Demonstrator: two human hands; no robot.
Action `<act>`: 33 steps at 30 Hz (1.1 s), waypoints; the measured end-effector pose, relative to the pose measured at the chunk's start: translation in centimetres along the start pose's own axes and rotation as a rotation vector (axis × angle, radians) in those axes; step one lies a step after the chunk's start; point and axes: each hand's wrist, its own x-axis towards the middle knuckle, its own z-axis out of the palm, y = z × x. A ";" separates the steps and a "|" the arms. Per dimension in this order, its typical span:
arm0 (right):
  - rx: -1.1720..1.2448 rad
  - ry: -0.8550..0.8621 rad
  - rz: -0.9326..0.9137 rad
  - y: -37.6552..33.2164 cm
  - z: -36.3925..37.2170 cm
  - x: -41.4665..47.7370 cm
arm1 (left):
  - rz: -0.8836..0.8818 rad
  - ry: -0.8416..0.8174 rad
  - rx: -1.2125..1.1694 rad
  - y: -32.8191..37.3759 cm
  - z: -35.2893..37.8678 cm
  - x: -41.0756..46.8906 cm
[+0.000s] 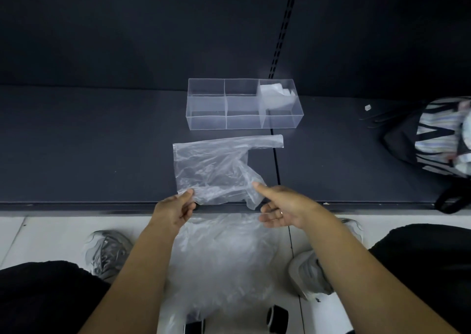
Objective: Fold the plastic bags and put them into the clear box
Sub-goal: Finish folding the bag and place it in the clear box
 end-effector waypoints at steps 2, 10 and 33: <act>0.144 0.069 0.015 0.4 1.4 0.3 | 0.004 0.002 -0.005 -0.2 0.1 -0.1; 0.468 0.372 -0.085 1.7 0.6 0.8 | 0.018 0.013 0.006 -0.1 -0.2 0.0; -0.009 0.804 -0.241 4.5 -7.6 4.9 | 0.001 0.041 0.152 0.2 -0.4 0.2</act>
